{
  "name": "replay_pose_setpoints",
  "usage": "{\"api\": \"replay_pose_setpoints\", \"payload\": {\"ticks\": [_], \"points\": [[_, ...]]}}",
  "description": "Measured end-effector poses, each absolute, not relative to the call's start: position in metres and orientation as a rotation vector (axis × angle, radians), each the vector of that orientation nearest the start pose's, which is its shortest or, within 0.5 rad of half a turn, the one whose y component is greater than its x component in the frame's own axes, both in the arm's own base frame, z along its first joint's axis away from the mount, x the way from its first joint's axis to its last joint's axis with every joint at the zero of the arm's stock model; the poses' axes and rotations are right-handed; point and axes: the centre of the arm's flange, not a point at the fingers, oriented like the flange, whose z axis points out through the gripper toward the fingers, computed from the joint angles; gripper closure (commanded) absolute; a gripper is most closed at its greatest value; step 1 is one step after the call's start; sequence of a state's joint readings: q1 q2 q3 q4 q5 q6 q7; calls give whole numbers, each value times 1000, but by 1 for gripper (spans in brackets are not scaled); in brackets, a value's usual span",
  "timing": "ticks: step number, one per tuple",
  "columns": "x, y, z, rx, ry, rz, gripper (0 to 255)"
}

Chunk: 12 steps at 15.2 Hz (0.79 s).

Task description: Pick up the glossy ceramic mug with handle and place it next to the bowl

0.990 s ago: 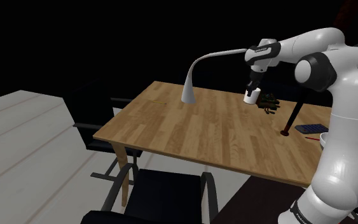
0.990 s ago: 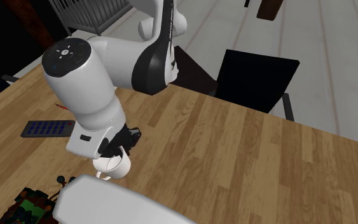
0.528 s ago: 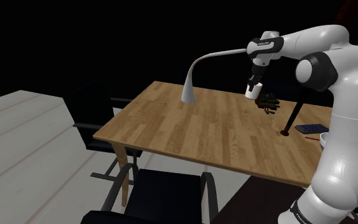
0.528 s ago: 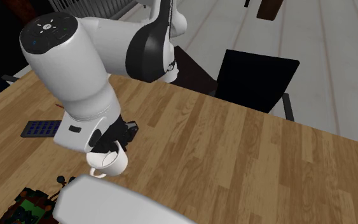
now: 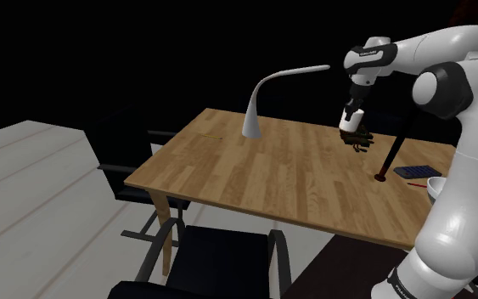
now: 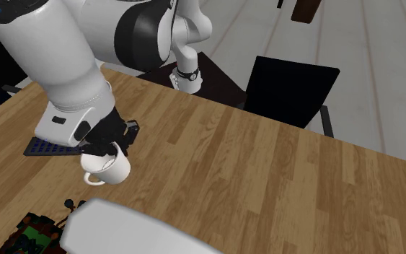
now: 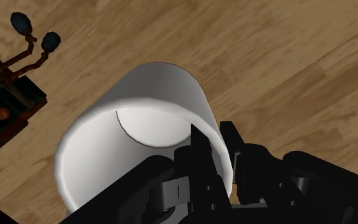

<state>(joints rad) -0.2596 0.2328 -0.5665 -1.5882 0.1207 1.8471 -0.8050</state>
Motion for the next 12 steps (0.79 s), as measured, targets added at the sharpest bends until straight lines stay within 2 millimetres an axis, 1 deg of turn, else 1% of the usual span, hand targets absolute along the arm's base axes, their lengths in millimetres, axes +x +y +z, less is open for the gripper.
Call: {"api": "replay_pose_setpoints", "payload": {"ticks": [3, 6, 11, 12], "points": [[421, -448, 522, -3191, 56, -61, 255], [380, -456, 520, -3190, 55, -61, 255], [323, -477, 524, -3191, 55, -61, 255], [311, -481, 520, -3191, 55, -61, 255]]}}
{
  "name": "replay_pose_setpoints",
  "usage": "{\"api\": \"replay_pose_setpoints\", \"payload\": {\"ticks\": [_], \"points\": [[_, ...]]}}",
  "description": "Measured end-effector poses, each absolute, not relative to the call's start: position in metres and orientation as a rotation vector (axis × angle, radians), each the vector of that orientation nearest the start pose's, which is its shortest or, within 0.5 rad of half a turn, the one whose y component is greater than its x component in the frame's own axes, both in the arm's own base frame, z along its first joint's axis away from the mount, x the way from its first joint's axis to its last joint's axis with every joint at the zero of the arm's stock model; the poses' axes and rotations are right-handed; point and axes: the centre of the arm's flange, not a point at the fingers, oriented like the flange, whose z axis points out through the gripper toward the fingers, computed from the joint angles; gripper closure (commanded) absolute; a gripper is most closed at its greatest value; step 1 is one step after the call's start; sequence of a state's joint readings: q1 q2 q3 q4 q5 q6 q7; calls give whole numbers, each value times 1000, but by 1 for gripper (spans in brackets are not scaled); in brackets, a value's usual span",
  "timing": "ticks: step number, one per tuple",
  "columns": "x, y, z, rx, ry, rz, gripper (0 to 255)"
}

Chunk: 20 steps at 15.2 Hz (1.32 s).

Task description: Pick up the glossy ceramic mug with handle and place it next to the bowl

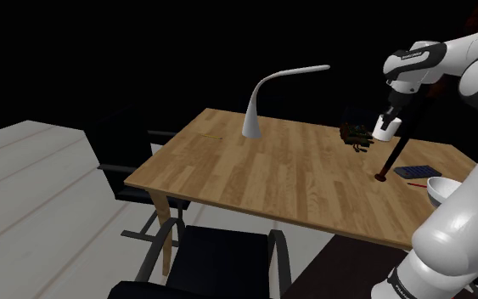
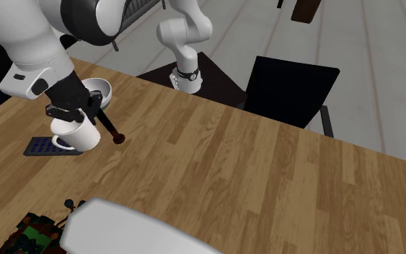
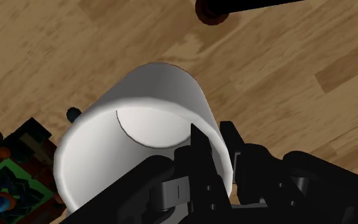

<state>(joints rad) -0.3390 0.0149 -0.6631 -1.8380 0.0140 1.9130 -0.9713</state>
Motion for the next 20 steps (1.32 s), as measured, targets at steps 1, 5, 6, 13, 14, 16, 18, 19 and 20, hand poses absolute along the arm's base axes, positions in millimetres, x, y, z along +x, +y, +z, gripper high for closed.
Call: {"api": "replay_pose_setpoints", "payload": {"ticks": [1, 5, 6, 13, 14, 16, 18, 19, 20], "points": [[297, -486, 522, -3191, 55, -61, 255], [244, -501, 525, -3191, 56, -62, 255], [232, -501, 523, -3191, 55, -62, 255], [144, -530, 523, -3190, 57, -62, 255], [133, -536, 524, -3191, 58, -63, 255], [108, -543, 522, -3191, 56, -63, 255], [78, -550, 523, -3190, 59, -62, 255], [66, -556, 523, -3190, 59, -62, 255], [55, -559, 522, -3190, 57, -62, 255]]}}
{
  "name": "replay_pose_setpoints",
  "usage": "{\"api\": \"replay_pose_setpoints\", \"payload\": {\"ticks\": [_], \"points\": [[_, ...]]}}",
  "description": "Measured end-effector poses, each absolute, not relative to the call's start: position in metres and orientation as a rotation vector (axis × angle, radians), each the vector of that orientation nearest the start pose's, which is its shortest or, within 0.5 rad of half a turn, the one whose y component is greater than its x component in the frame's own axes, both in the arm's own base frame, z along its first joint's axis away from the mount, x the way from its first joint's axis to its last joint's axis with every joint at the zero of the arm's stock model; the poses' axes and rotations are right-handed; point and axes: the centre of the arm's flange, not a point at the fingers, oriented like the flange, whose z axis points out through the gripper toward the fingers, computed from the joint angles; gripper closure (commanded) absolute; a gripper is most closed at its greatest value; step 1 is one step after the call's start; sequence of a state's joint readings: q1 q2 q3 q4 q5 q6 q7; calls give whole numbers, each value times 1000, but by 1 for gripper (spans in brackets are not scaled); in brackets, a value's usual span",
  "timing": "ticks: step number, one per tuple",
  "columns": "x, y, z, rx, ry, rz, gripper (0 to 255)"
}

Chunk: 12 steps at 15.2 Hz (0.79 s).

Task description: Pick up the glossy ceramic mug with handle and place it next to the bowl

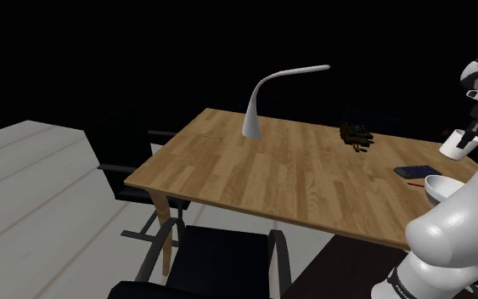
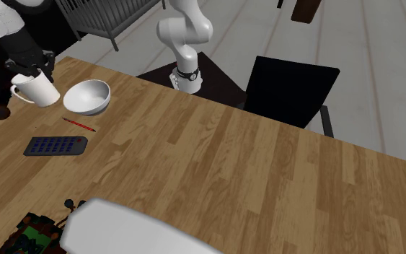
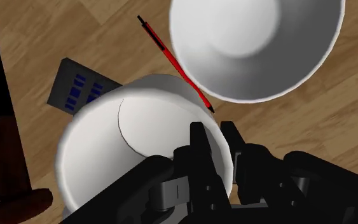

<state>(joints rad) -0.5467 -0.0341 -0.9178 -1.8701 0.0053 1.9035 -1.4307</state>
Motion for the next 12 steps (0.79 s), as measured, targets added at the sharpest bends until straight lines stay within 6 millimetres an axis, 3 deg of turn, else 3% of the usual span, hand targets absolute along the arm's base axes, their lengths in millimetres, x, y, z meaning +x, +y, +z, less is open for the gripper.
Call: {"api": "replay_pose_setpoints", "payload": {"ticks": [12], "points": [[-95, -607, 526, -3190, 58, -60, 255]]}}
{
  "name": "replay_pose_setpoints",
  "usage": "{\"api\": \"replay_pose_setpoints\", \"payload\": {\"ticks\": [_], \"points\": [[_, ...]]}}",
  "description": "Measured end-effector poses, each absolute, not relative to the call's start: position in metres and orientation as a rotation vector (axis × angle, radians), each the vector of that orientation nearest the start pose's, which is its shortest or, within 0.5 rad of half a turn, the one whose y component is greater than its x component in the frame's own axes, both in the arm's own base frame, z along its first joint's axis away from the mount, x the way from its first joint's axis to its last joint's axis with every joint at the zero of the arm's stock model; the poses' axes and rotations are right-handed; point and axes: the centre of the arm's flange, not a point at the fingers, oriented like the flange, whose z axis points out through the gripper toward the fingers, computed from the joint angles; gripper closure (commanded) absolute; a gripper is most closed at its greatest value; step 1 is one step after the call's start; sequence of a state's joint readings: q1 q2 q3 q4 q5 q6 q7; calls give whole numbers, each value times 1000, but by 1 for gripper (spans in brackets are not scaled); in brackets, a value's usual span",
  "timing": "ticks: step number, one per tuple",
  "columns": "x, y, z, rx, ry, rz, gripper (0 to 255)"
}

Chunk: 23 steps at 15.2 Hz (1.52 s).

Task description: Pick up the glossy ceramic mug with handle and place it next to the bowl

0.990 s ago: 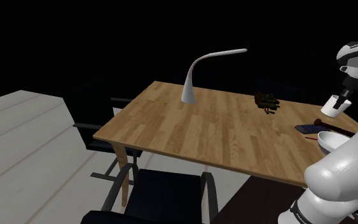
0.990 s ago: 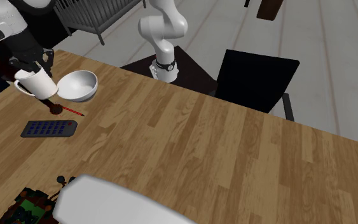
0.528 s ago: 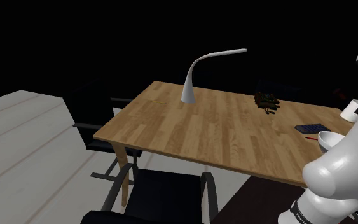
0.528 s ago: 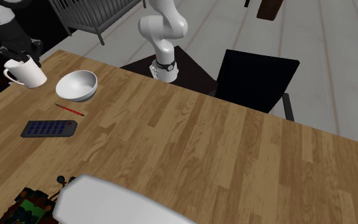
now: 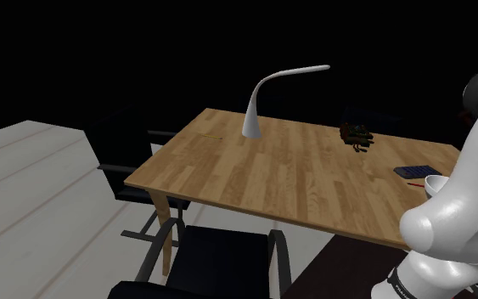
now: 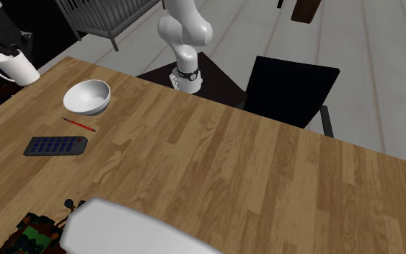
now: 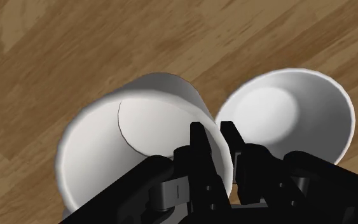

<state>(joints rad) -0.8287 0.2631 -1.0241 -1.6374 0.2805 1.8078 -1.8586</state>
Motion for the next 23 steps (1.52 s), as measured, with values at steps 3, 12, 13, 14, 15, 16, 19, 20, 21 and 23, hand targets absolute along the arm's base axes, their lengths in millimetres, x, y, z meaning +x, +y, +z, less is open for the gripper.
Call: {"api": "replay_pose_setpoints", "payload": {"ticks": [3, 12, 13, 14, 15, 16, 19, 20, 21, 23], "points": [[-132, -619, 524, -3191, 58, -59, 255], [-153, -626, 488, -3190, 54, -62, 255], [-153, -624, 483, -3190, 53, -62, 255], [-153, -624, 477, -3190, 54, -62, 255], [-153, -624, 471, -3190, 53, -62, 255], [-154, -624, 467, -3190, 54, -62, 255], [-154, -624, 451, -3190, 53, -62, 255], [-153, -625, 446, -3190, 54, -62, 255], [-153, -626, 440, -3190, 54, -62, 255], [-153, -625, 430, -3190, 54, -62, 255]]}}
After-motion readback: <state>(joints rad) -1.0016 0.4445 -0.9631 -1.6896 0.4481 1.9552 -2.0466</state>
